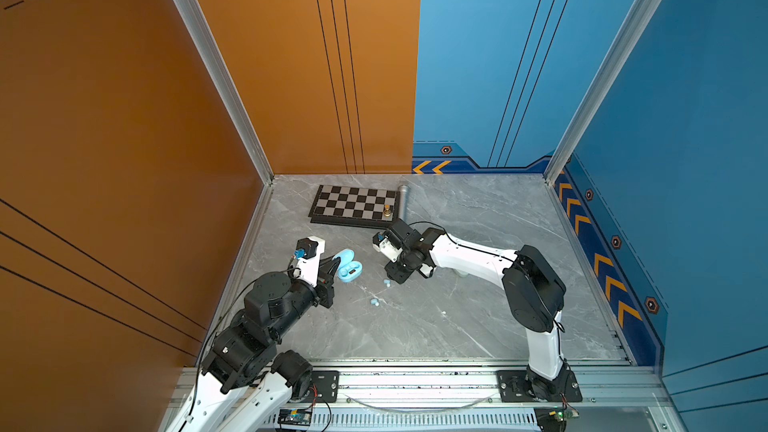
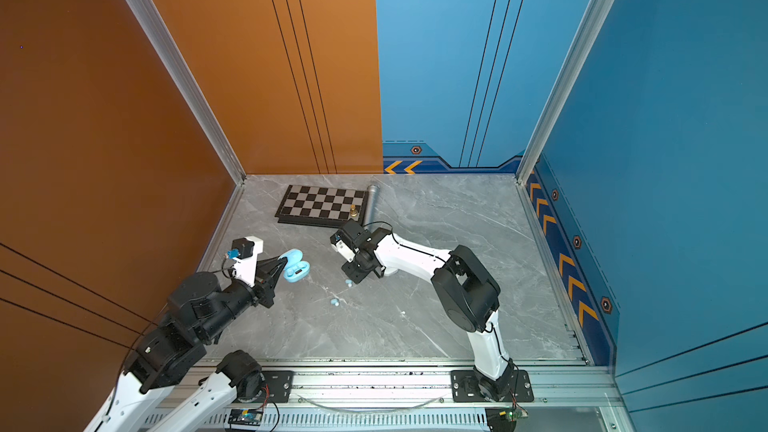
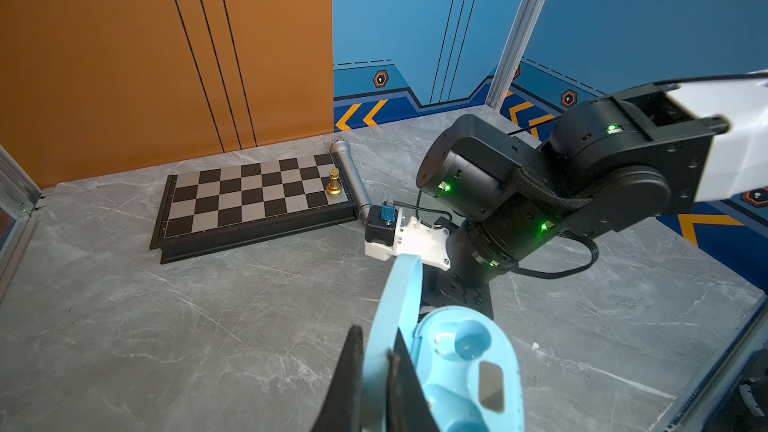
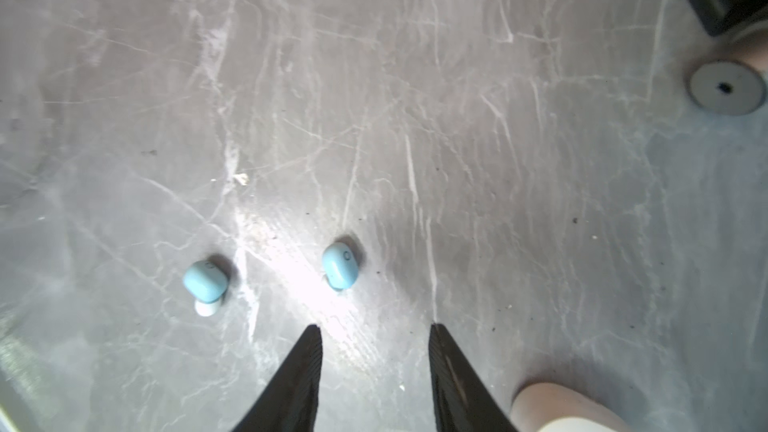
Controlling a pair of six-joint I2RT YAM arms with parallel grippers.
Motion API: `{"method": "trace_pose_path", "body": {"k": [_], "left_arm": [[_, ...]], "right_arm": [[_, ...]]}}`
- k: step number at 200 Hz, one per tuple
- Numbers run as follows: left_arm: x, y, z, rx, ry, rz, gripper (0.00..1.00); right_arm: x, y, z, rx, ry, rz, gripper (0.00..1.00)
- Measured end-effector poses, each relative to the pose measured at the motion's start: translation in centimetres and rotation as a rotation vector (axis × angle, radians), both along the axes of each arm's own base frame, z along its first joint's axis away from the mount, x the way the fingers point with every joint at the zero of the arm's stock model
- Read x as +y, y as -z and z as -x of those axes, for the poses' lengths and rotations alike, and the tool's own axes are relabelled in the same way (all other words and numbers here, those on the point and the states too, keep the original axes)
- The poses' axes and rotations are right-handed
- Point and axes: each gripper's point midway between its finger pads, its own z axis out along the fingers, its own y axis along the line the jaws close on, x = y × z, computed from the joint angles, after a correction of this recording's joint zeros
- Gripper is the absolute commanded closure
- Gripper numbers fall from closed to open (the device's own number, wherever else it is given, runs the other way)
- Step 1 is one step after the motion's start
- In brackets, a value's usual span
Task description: Insert the wireless bluetooth earbuds into the charging case
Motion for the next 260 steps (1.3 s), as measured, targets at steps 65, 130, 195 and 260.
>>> {"method": "trace_pose_path", "body": {"k": [65, 130, 195, 260], "left_arm": [[-0.1, -0.2, -0.1, 0.003, 0.002, 0.002, 1.0], [-0.8, -0.3, -0.8, 0.038, 0.01, -0.004, 1.0], [-1.0, -0.5, -1.1, 0.045, 0.014, -0.003, 1.0], [-1.1, -0.4, -1.1, 0.049, 0.016, -0.005, 1.0]], "right_arm": [[1.3, 0.4, 0.1, 0.031, -0.058, -0.012, 0.64], [0.9, 4.8, 0.7, 0.099, -0.065, 0.067, 0.64], [2.0, 4.9, 0.8, 0.086, -0.07, 0.07, 0.64], [2.2, 5.0, -0.2, 0.061, -0.032, 0.088, 0.7]]}}
